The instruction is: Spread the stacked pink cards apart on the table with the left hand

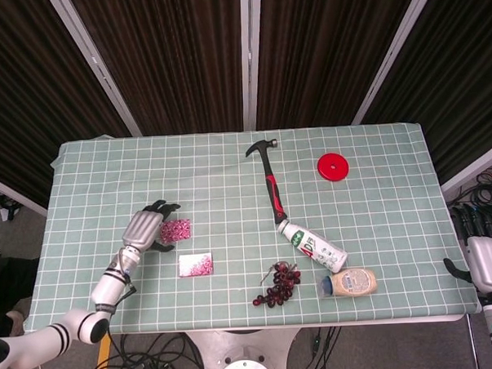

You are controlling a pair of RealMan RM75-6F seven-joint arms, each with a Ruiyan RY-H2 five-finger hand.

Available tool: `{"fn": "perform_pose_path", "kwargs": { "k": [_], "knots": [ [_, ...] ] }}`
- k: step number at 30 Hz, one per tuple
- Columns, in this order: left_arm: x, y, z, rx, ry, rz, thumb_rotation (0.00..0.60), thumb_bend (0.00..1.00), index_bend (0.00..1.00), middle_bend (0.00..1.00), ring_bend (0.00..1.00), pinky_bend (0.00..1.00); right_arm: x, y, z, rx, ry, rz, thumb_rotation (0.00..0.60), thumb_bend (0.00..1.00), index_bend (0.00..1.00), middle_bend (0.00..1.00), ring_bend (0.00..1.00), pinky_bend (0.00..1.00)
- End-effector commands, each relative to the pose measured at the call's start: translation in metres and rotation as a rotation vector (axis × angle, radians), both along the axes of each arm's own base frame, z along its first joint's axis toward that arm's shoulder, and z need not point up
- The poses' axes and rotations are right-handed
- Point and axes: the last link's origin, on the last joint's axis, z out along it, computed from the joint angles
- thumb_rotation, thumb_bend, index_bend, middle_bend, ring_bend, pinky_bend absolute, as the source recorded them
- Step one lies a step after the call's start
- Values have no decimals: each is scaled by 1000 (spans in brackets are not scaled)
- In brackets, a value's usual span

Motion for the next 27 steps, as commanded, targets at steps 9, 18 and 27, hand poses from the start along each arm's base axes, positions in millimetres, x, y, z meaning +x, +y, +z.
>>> {"fn": "perform_pose_path", "kwargs": {
  "k": [9, 18, 27],
  "knots": [
    [25, -54, 4, -115, 11, -44, 600, 96, 163, 260, 94, 228, -3, 1, -4, 13, -13, 2, 600, 154, 0, 0, 0, 0],
    [32, -77, -15, -134, -4, -56, 600, 96, 163, 261, 94, 212, -5, 0, -3, 10, -15, -6, 600, 154, 0, 0, 0, 0],
    [35, -80, -28, -110, -18, -58, 600, 98, 163, 284, 94, 209, -5, 0, -2, 12, -10, -11, 600, 155, 0, 0, 0, 0]
  ]
}}
